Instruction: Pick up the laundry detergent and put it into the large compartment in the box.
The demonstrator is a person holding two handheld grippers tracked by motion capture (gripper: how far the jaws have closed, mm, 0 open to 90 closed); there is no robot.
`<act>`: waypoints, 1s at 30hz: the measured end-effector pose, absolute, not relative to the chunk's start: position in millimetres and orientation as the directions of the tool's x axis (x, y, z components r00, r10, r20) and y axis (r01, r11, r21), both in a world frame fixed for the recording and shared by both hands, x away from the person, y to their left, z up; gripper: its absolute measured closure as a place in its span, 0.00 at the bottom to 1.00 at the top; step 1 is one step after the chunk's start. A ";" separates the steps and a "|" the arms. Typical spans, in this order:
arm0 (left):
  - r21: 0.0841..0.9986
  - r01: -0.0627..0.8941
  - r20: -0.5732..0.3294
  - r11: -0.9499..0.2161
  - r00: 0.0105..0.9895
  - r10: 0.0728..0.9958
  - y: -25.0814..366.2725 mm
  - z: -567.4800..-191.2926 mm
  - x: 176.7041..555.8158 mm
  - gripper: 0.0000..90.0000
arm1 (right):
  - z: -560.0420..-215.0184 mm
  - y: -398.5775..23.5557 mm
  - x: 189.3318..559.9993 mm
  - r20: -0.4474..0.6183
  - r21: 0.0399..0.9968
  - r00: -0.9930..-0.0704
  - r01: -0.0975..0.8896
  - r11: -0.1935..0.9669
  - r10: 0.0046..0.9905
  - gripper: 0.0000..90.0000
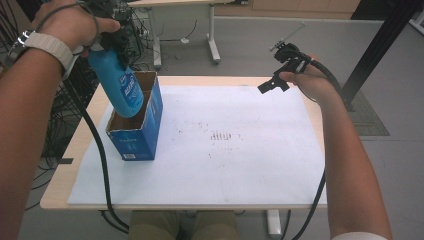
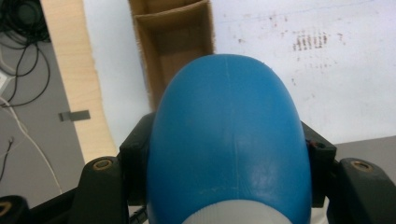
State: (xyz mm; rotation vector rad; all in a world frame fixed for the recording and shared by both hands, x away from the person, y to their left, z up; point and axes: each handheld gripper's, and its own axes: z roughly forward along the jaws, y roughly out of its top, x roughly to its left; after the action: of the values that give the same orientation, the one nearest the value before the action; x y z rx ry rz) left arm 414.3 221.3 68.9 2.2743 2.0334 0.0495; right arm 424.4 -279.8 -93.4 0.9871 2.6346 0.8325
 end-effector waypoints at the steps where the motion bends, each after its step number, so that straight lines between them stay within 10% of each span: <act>1: 0.086 0.991 -0.034 -0.105 0.108 0.994 221.6 68.7 414.9 0.42 | -93.4 -279.8 425.1 0.005 0.573 -0.755 0.540 0.616 0.656 0.11; 30: 0.081 0.997 -0.025 -0.017 0.019 0.999 240.0 46.7 430.2 0.42 | -94.5 -279.5 430.4 0.007 0.566 -0.756 0.542 0.620 0.655 0.11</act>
State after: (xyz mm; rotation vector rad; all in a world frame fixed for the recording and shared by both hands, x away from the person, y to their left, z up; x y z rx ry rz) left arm 430.2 240.0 46.7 2.1874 2.1476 0.0596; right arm 430.4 -279.5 -94.5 0.9885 2.6434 0.8247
